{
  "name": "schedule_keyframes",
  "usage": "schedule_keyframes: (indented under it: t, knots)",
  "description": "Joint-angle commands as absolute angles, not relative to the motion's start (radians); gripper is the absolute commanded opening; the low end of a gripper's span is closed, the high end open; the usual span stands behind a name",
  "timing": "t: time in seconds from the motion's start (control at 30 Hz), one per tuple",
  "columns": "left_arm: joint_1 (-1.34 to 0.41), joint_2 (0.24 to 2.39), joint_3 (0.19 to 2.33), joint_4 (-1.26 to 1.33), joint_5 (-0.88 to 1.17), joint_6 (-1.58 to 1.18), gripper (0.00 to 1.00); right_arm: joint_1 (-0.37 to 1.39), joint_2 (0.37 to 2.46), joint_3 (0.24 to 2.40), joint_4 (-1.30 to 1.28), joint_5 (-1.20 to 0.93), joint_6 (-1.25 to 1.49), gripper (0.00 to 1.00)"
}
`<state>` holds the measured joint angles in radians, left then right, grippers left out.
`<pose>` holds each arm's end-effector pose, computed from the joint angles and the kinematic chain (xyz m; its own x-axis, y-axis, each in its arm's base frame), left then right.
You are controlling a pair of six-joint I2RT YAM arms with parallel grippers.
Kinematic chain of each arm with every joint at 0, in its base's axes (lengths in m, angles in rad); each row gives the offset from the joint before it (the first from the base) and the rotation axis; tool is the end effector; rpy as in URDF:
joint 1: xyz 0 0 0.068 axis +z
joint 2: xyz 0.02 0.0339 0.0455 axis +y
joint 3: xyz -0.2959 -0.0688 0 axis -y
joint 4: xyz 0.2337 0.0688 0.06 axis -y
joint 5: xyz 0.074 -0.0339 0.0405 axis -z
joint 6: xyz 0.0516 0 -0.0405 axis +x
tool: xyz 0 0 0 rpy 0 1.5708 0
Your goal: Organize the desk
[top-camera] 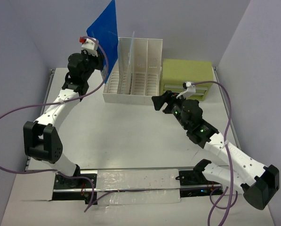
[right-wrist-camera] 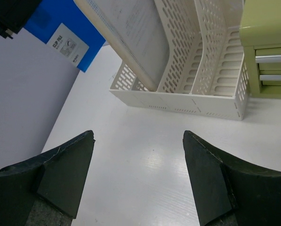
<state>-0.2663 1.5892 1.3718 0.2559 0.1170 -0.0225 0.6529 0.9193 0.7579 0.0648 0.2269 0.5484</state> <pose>0.3763 -0.1089 0.4224 0.0287 -0.0310 -0.9991 0.3746 0.9270 -0.0180 0.1696 0.1151 0.3585 -0.2812 0.4244 -0.8607 -0.3134 0.8071 0.5004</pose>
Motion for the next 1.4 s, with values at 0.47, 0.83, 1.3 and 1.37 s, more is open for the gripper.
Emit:
schedule_keyframes:
  t: [0.47,0.83,1.3,1.37]
  knots:
    - [-0.408,1.785,1.202,0.896,-0.19,0.111,0.0,0.657,0.86,0.734,0.02,0.321,0.499,0.84]
    - [-0.4,1.862,1.039,1.056,-0.155,0.048,0.0,0.658,0.824,0.713,0.008,0.333,0.474,0.84]
    - [-0.425,1.762,0.983,0.795,-0.185,-0.141,0.12,0.657,0.777,0.678,-0.008,0.341,0.471,0.84]
    - [-0.427,1.753,0.967,0.805,-0.195,-0.134,0.22,0.657,0.768,0.675,-0.017,0.333,0.47,0.84]
